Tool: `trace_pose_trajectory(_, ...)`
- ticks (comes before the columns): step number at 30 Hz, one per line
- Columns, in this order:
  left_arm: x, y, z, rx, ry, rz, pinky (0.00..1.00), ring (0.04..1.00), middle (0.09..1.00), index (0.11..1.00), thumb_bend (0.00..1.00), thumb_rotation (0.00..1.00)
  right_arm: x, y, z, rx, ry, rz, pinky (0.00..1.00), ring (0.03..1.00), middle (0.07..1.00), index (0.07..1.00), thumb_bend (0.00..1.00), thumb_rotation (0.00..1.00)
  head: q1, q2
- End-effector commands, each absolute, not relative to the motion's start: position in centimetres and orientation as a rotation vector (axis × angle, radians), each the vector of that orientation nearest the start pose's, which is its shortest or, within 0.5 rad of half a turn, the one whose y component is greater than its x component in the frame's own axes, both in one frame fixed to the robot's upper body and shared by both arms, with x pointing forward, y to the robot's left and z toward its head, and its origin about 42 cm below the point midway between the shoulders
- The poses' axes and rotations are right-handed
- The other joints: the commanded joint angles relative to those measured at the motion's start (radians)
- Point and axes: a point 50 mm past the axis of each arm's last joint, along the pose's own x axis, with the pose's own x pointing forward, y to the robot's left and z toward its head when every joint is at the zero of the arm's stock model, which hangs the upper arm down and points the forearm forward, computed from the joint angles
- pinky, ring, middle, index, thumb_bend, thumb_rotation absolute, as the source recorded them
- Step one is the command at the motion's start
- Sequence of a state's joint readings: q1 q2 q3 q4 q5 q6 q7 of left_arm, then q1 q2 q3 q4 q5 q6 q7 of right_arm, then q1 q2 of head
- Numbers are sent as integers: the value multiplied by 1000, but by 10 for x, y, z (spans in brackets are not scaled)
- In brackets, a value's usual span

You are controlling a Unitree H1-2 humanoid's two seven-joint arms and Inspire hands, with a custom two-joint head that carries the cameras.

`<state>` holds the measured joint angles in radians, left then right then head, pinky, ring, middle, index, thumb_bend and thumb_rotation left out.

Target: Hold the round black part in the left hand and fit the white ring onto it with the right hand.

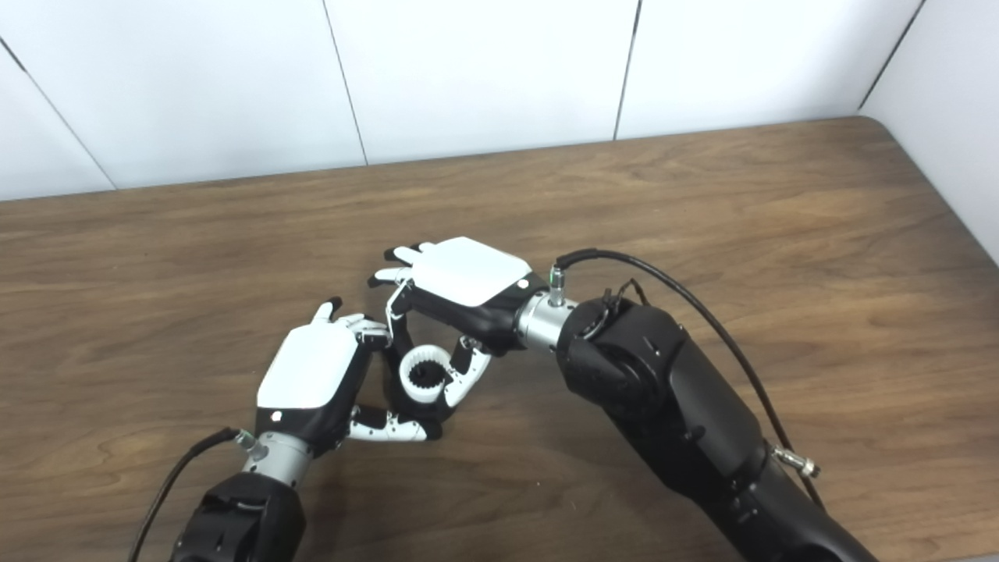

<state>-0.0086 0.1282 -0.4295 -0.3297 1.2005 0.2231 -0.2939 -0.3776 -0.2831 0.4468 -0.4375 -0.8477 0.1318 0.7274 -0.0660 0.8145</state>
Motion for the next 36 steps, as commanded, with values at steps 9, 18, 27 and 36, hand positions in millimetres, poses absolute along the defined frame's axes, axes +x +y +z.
trace_pose_trajectory(9,254,132,148,1292,-123,-364,1000,851,747,484,525,57,314,-125,262,-1291,-458,738,1000,1000,913,484,524,136,3,4)
trace_pose_trajectory(18,253,131,149,1288,-129,-366,1000,847,745,483,525,56,320,-125,261,-1284,-446,731,1000,1000,906,484,525,136,3,9)
trace_pose_trajectory(27,253,131,150,1300,-131,-363,1000,844,746,484,525,58,323,-123,262,-1274,-415,728,1000,1000,904,484,524,135,5,9)
trace_pose_trajectory(36,253,131,150,1294,-128,-363,1000,847,748,485,525,58,327,-125,261,-1278,-398,723,1000,1000,902,484,525,135,2,12)
